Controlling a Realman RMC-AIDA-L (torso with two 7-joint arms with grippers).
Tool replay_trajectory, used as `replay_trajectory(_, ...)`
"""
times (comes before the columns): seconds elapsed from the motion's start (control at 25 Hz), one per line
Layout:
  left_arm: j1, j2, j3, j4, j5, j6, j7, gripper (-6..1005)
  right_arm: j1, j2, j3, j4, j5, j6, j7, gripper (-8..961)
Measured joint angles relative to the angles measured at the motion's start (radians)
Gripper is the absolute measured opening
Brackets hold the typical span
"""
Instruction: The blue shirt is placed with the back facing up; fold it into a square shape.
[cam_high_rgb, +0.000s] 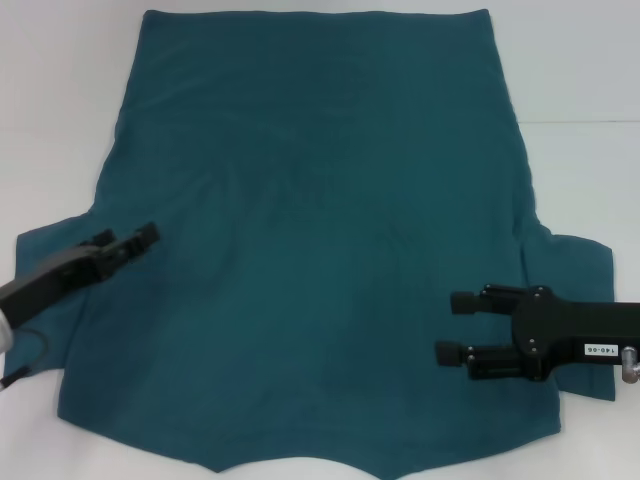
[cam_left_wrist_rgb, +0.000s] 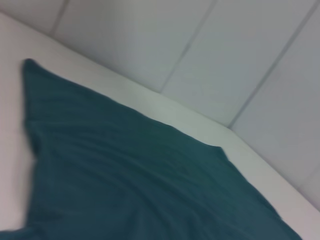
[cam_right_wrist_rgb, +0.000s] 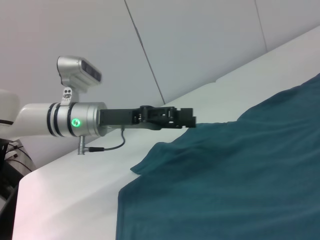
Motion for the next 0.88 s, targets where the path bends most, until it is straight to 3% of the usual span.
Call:
replay_trajectory(0.28,0.056,0.0,0.002,0.086,0.008,0.004,-0.091,874,0.0,0.0,0.019,0.0,0.0,0.0,0.002,896)
replay_trajectory(0.88,0.146,0.0,-0.007,0.165,0.009,0.0,-0.108,875,0.002,0.004,0.026,0.0,0.0,0.002,0.002,896)
